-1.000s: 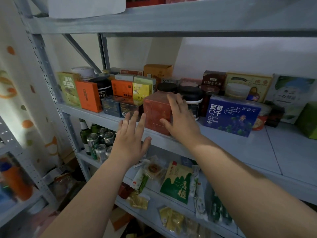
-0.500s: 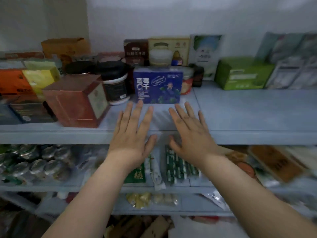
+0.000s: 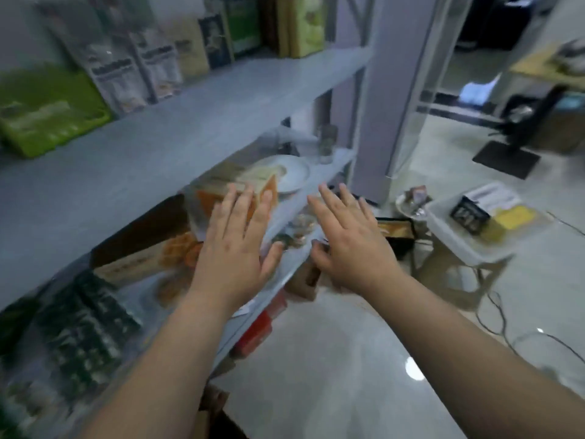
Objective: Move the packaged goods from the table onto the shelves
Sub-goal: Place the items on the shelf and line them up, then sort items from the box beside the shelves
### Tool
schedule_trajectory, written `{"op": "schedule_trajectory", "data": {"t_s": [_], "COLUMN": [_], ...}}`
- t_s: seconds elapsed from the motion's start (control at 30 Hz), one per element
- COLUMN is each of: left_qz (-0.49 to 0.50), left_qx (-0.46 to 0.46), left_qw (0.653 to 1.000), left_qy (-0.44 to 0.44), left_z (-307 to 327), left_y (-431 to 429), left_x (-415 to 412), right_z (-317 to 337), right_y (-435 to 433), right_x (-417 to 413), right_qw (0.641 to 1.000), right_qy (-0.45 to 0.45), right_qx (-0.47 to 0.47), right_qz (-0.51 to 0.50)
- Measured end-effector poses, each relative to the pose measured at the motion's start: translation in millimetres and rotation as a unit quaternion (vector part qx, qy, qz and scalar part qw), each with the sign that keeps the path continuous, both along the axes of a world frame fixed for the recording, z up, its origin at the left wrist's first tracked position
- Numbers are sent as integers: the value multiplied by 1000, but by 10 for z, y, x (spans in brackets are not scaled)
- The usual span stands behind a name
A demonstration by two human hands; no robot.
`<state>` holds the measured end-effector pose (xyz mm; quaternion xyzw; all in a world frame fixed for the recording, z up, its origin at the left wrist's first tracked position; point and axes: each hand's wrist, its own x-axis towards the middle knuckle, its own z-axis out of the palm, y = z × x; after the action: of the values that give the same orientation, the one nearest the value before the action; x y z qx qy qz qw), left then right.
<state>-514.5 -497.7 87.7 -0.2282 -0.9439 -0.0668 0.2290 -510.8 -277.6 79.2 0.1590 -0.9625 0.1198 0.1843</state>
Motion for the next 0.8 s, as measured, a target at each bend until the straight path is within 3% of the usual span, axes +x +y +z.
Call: {"op": "schedule_trajectory", "data": {"t_s": [0.17,0.4,0.63,0.8], "left_qz": [-134,-293,-441,-550], "left_qx": [-9,-28,-56,-66], "left_qw": [989,951,886,819], "left_qy": [-58,-98,-134,-152], "left_z": [-157,-395,-566,-732], "left_y": [1694,3818,5241,5972], "left_x": [-126,134,758,1127], "right_z": [-170,-416,-623,-771], "right_y": [1593,3234,4141,4439], "right_x": [518,1475,2475,3025], "right_qw": [987,942,874,815], "right_qy": [-8,-8,-12,-12], "right_qx": [-9,-49,-89,-91], "right_qz": [-157,-333,-477,-572]}}
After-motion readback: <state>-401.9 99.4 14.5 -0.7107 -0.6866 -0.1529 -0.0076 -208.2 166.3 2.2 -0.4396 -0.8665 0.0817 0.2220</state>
